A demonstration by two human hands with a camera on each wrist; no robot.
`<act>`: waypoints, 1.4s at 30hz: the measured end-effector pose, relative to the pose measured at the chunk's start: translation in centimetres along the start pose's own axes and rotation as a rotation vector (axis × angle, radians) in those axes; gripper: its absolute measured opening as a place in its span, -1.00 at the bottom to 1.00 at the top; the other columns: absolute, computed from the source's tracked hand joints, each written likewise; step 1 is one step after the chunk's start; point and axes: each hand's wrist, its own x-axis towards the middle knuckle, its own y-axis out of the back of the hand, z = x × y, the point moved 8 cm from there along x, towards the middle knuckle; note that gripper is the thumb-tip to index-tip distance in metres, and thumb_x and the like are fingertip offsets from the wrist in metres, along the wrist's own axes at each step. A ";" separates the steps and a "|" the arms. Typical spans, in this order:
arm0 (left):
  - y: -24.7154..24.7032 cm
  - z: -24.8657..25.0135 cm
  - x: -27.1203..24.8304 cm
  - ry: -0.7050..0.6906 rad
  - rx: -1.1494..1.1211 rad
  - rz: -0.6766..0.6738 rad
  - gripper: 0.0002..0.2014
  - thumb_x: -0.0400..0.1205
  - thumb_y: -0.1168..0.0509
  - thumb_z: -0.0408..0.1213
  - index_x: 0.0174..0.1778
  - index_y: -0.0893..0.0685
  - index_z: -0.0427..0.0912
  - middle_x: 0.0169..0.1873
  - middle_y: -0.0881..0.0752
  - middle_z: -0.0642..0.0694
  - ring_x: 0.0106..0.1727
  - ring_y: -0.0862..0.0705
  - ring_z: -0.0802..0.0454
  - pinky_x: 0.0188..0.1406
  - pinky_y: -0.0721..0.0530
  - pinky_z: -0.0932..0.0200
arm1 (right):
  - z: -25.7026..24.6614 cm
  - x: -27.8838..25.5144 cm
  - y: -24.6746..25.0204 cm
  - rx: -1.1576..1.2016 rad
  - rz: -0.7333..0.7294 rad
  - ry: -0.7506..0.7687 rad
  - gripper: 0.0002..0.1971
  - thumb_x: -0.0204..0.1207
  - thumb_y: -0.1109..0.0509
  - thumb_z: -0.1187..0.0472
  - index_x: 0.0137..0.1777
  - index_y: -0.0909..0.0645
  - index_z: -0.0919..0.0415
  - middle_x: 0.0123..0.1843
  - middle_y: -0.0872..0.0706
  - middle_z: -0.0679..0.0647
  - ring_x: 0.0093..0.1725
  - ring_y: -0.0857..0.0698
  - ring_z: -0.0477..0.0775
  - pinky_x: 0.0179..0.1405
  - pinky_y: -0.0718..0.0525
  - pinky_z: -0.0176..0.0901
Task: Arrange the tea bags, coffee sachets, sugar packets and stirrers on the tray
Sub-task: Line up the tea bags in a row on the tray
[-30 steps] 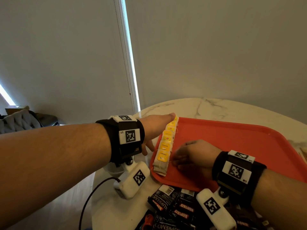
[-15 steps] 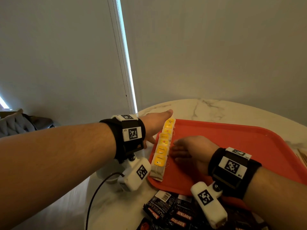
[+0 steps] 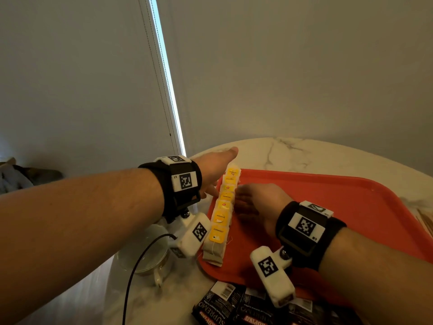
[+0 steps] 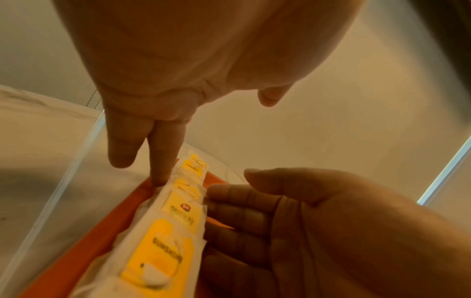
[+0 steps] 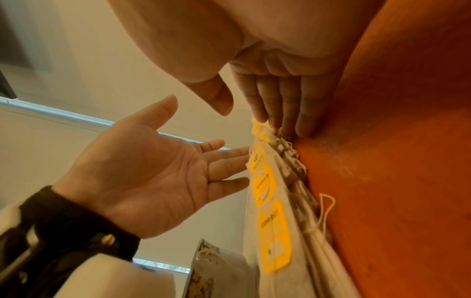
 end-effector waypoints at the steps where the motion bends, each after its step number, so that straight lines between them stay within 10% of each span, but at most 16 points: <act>1: -0.1 0.0 0.1 -0.004 0.006 -0.004 -0.18 0.75 -0.03 0.41 0.85 -0.07 0.04 0.70 -0.37 -0.41 0.53 -0.58 -0.50 0.59 -0.38 -0.38 | 0.0 0.0 0.0 0.002 -0.008 -0.004 -0.80 0.69 -0.37 0.20 0.08 -0.80 0.28 0.06 -0.87 0.24 -0.12 -0.82 0.14 -0.06 -0.74 0.05; 8: 0.5 0.6 1.0 -0.035 -0.002 0.044 -0.24 0.79 -0.06 0.32 0.83 -0.17 -0.05 0.71 -0.38 -0.33 0.60 -0.52 -0.43 0.30 -0.55 -0.20 | -0.4 0.6 0.6 0.087 0.032 -0.006 -0.85 0.69 -0.41 0.09 0.05 -0.69 0.18 0.19 -0.76 0.20 0.17 -0.79 0.21 0.16 -0.77 0.13; 14: 0.6 0.5 3.0 -0.024 -0.109 0.048 -0.17 0.76 -0.12 0.36 0.85 -0.11 -0.03 0.73 -0.32 -0.42 0.58 -0.54 -0.47 0.67 -0.36 -0.34 | -1.0 1.6 0.1 0.116 0.026 -0.017 -0.81 0.72 -0.37 0.06 0.05 -0.66 0.18 0.16 -0.77 0.25 0.05 -0.76 0.18 0.21 -0.75 0.14; 21: 1.3 1.0 3.6 -0.045 -0.144 0.087 -0.23 0.79 -0.15 0.27 0.84 -0.14 -0.07 0.72 -0.34 -0.39 0.59 -0.54 -0.39 -0.09 -0.63 0.04 | -1.6 3.5 0.8 0.086 0.071 -0.012 -0.72 0.69 -0.38 -0.02 0.06 -0.65 0.22 0.06 -0.76 0.17 -0.04 -0.76 0.14 -0.01 -0.74 0.07; 26: 1.5 1.3 4.7 -0.045 -0.194 0.074 -0.16 0.75 -0.13 0.36 0.84 -0.12 -0.05 0.69 -0.37 -0.46 0.51 -0.62 -0.43 0.67 -0.40 -0.28 | -3.0 5.1 1.5 0.111 0.123 0.007 -0.59 0.69 -0.38 -0.06 0.35 -0.62 0.24 0.22 -0.73 0.12 0.22 -0.73 0.15 -0.03 -0.73 0.04; 31: 1.1 1.7 5.0 -0.064 -0.206 0.064 -0.17 0.77 -0.14 0.32 0.85 -0.09 -0.09 0.73 -0.32 -0.40 0.63 -0.49 -0.43 0.66 -0.38 -0.27 | -3.0 6.3 0.8 0.122 0.107 -0.013 -0.58 0.68 -0.38 -0.07 0.34 -0.62 0.26 0.19 -0.78 0.15 0.15 -0.78 0.14 0.06 -0.77 0.04; 36: 1.1 2.3 5.0 -0.079 -0.194 0.065 -0.21 0.80 -0.13 0.27 0.85 -0.10 -0.10 0.74 -0.31 -0.37 0.65 -0.47 -0.41 0.14 -0.52 -0.06 | -3.2 6.7 0.5 0.125 0.094 -0.025 -0.54 0.69 -0.36 -0.08 0.39 -0.59 0.26 0.22 -0.77 0.17 0.15 -0.77 0.14 0.00 -0.73 0.02; 42: 0.9 2.5 6.2 -0.059 -0.195 0.028 -0.10 0.71 -0.15 0.41 0.84 -0.11 -0.07 0.67 -0.40 -0.45 0.55 -0.58 -0.43 0.66 -0.41 -0.33 | -3.5 7.2 0.1 0.154 0.103 -0.029 -0.40 0.67 -0.38 -0.13 0.58 -0.49 0.23 0.44 -0.68 0.16 0.37 -0.67 0.20 0.36 -0.66 0.14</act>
